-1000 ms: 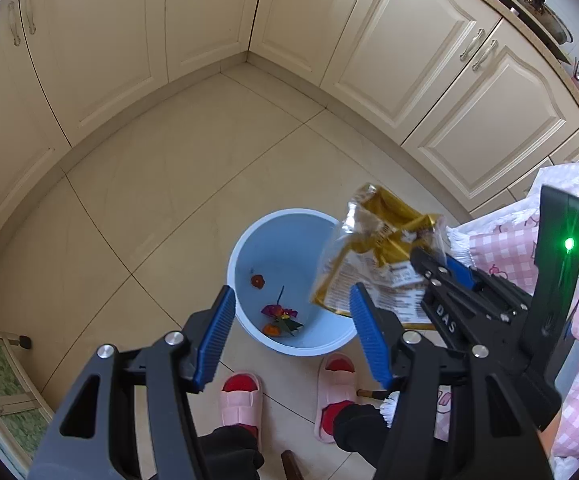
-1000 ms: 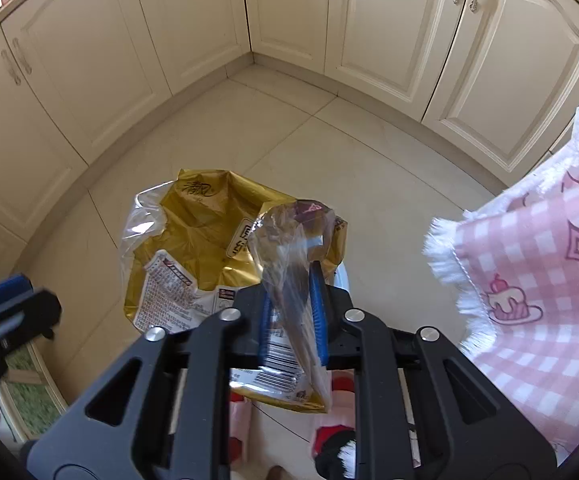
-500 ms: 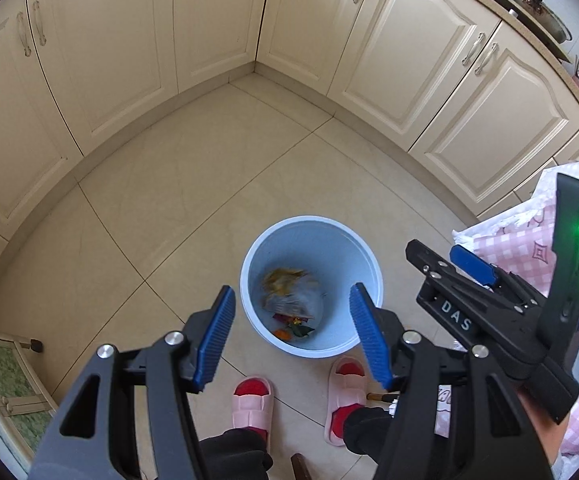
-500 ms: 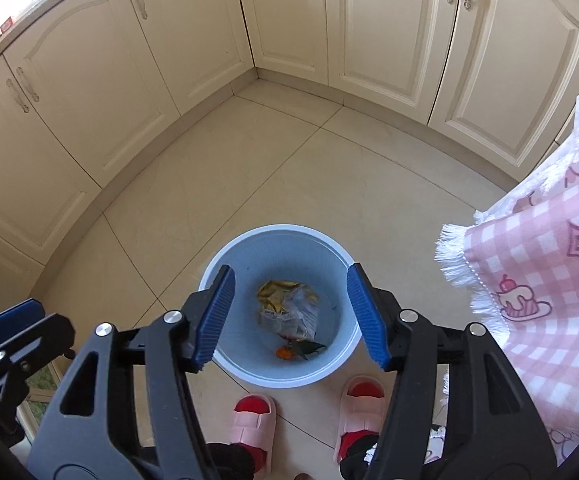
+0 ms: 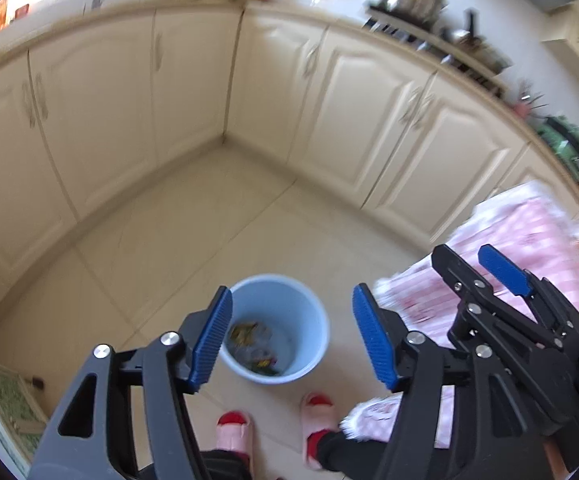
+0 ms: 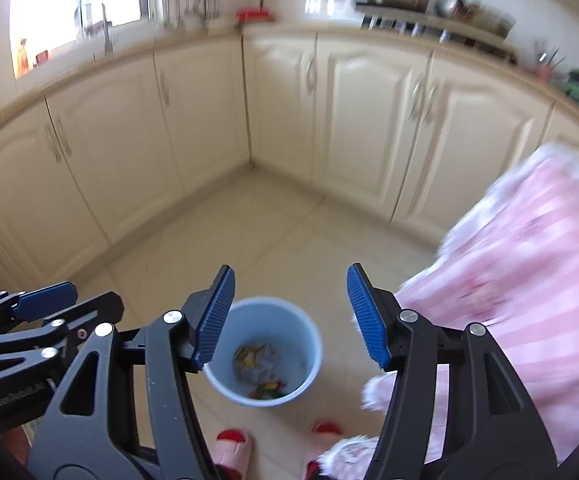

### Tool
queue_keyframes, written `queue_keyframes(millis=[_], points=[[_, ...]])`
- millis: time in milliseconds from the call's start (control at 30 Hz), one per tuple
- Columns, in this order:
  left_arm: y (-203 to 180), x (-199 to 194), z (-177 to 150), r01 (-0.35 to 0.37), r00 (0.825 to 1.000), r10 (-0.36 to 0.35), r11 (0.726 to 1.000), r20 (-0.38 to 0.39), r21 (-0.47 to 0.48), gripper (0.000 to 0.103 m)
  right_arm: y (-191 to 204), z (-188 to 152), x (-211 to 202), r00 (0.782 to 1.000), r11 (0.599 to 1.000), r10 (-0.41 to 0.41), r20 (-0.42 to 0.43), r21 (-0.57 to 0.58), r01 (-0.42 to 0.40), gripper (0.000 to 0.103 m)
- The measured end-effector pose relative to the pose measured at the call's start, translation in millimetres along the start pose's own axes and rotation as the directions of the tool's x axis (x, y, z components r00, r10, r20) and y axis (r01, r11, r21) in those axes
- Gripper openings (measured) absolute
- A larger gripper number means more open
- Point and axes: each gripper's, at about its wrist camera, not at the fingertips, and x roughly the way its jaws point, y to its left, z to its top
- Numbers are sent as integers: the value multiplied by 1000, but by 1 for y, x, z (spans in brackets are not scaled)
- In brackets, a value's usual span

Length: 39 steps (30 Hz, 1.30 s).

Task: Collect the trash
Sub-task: 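Move both open tools back toward the table, then grasp the black snack wrapper with the left tool while the right tool grasps the clear bag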

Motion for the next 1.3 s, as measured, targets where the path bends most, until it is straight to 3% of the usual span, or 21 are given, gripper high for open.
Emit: queue_keyframes(millis=[167,267,467,667,800,900,1133,1300], points=[[-61,-58,5,88,991,-97,992,95,90,65,-47,12,-85,986,995,-86,145,53,79,62],[-106,-82,4,158,978,-177,974,111,165,66,-90,8,-136,963,982,-177,204,102,159,64],[-205,-93,-9,304,944,-328,905,33,298,67,-178,-16,-191,923,934,-326,203,219,282,66],[-290,-69,-28,416,908,-405,843,-107,342,67,-270,-48,-222,874,844,-471,118,348,408,67],[-337,-51,-38,441,897,-410,823,-163,358,67,-309,-64,-229,863,810,-501,64,387,441,67],[-360,-35,-39,427,904,-383,821,-191,379,67,-330,-69,-233,865,802,-500,47,403,442,68],[-397,2,-33,390,916,-314,843,-251,370,66,-362,-72,-223,884,805,-466,22,424,414,69],[-414,18,-31,394,911,-306,843,-276,367,66,-381,-72,-218,885,790,-466,0,450,416,69]])
